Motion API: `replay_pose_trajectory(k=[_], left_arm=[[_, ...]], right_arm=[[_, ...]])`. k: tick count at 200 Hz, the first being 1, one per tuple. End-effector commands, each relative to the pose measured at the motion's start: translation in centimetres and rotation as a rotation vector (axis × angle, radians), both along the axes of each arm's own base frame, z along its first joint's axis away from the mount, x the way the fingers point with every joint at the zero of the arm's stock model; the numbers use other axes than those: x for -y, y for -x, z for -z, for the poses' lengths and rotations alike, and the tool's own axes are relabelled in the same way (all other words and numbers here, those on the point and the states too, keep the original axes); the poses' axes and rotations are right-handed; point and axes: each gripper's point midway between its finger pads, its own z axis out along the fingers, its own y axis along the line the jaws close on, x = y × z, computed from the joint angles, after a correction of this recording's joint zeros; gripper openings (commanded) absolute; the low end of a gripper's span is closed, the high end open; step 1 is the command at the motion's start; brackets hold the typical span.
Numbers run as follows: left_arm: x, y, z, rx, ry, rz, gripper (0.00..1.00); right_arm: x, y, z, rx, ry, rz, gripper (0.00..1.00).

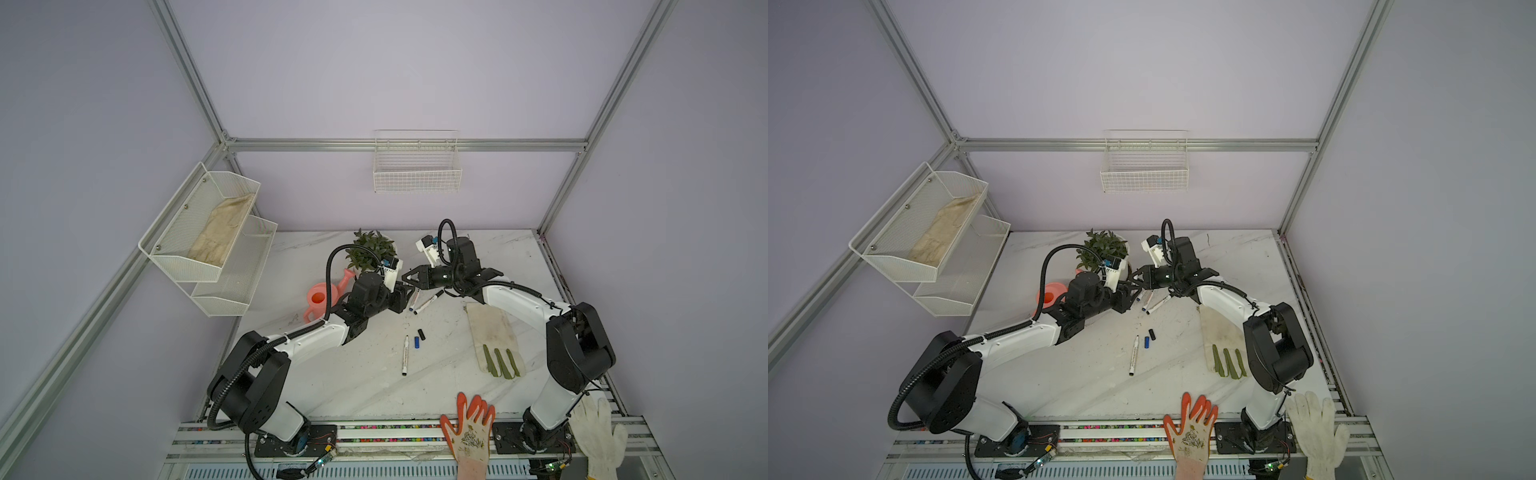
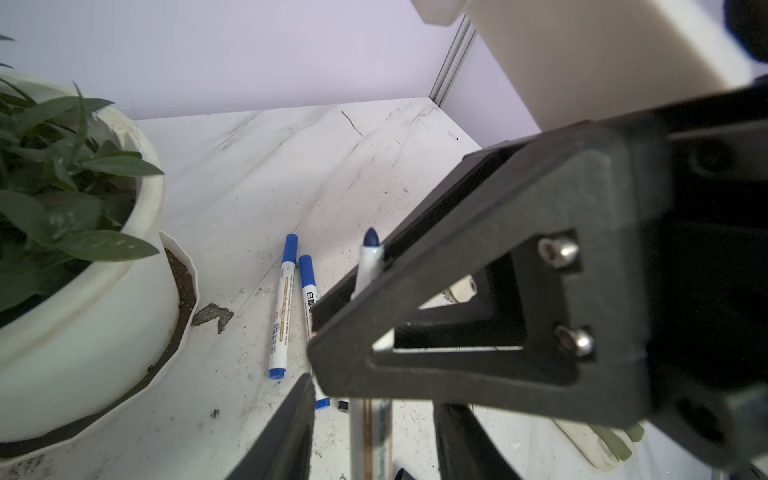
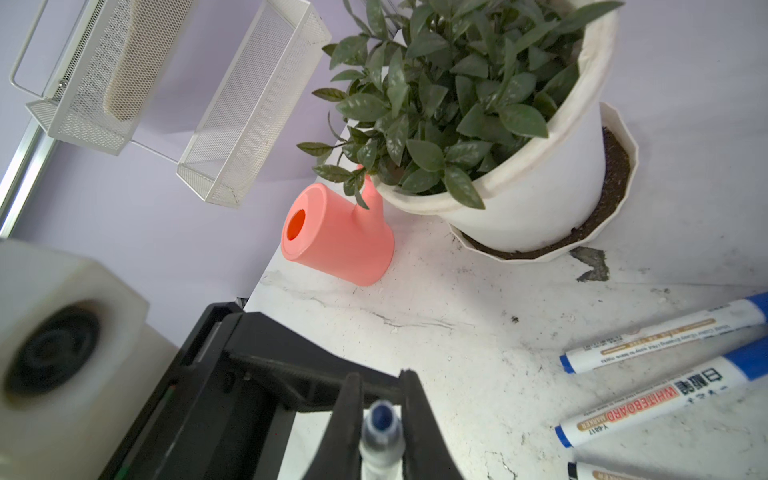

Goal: Insert the pens into the pen caps
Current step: 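Grasp and raise the uncapped marker upright with the left gripper while the right approaches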

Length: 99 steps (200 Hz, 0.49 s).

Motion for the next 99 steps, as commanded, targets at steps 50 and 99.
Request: replay_pose_trajectory(k=[50,99], left_arm=[[2.0,-0.7,-4.0,0.080,0.071,0.067,0.29],[2.6,-0.3,-4.0,0.070,0.087,0.104,0.27]], right_arm=[[0.9,0.3,-1.8,0.020,-0.044,-0.006,0.00],[1.1,0.4,-2.1,0.009,-0.071,-0.017,0.00]])
